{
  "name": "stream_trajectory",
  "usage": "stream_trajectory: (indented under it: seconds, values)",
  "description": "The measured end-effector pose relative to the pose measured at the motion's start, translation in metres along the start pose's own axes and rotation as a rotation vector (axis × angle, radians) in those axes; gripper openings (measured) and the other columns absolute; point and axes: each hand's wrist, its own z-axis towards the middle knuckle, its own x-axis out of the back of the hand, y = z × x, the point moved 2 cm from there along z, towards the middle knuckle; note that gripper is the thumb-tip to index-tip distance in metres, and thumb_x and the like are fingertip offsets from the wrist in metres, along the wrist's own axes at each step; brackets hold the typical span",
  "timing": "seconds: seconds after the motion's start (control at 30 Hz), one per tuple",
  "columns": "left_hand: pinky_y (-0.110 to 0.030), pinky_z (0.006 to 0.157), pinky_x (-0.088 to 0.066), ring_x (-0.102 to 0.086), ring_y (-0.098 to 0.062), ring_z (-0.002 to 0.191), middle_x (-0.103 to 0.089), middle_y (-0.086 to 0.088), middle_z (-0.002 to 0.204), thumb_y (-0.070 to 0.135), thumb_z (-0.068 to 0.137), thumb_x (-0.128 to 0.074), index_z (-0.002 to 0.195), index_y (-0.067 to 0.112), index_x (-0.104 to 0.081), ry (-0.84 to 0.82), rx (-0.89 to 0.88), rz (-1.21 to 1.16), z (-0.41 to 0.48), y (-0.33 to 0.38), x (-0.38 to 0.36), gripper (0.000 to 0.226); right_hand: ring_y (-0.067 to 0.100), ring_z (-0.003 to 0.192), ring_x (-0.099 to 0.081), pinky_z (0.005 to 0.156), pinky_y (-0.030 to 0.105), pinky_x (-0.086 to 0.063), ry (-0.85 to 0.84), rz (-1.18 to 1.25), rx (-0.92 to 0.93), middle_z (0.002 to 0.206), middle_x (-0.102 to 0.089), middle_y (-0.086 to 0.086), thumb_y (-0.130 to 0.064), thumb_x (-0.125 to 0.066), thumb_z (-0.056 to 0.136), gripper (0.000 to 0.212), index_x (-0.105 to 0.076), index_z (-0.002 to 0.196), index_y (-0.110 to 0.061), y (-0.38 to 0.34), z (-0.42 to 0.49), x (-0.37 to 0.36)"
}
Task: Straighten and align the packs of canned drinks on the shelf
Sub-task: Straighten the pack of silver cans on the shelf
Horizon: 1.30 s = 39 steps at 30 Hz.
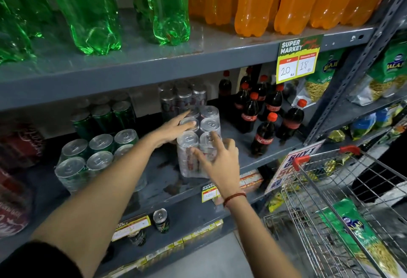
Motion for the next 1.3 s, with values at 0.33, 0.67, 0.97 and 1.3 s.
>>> stream_trajectory:
  seconds: [0.33, 0.67, 0.97, 1.3]
  values:
    - [-0.05, 0.115, -0.014, 0.004, -0.039, 0.145, 0.036, -0.013, 0.15, 0.058, 0.078, -0.059, 0.147, 0.037, 0.004, 0.445, 0.117, -0.152, -0.083, 0.002, -0.101, 0.095, 0.021, 0.142, -0.026, 0.118, 0.039, -0.021, -0.4, 0.2, 0.054, 0.151, -0.034, 0.006, -0.053, -0.064, 0.081, 0.064, -0.045, 0.138, -0.033, 0.01, 0.129, 0.02]
    - [-0.062, 0.11, -0.02, 0.006, -0.052, 0.139, 0.031, -0.022, 0.15, 0.055, 0.062, -0.077, 0.145, 0.033, 0.002, 0.621, 0.189, -0.169, -0.059, 0.013, -0.129, 0.118, 0.017, 0.133, -0.043, 0.115, 0.036, -0.03, -0.542, 0.191, 0.067, 0.142, -0.051, 0.0, -0.051, -0.069, 0.077, 0.057, -0.055, 0.129, -0.033, 0.018, 0.141, 0.0]
    - [-0.028, 0.101, -0.033, -0.04, -0.026, 0.125, -0.031, -0.012, 0.138, 0.029, 0.054, -0.085, 0.135, 0.028, -0.028, 0.412, -0.059, -0.065, -0.032, -0.031, -0.049, 0.099, 0.031, 0.126, -0.045, 0.108, 0.036, -0.034, -0.126, 0.237, -0.077, 0.133, -0.044, 0.016, -0.046, -0.067, 0.082, 0.064, -0.046, 0.138, -0.024, 0.031, 0.096, 0.004]
    - [-0.032, 0.112, -0.032, -0.04, -0.009, 0.13, -0.034, 0.016, 0.142, 0.033, 0.05, -0.083, 0.138, 0.033, -0.028, 0.122, -0.26, -0.003, -0.022, -0.045, -0.008, 0.104, 0.033, 0.121, -0.036, 0.085, 0.043, -0.044, 0.16, 0.039, -0.177, 0.139, -0.034, 0.014, -0.054, -0.05, 0.089, 0.065, -0.034, 0.144, -0.026, 0.009, 0.044, -0.016]
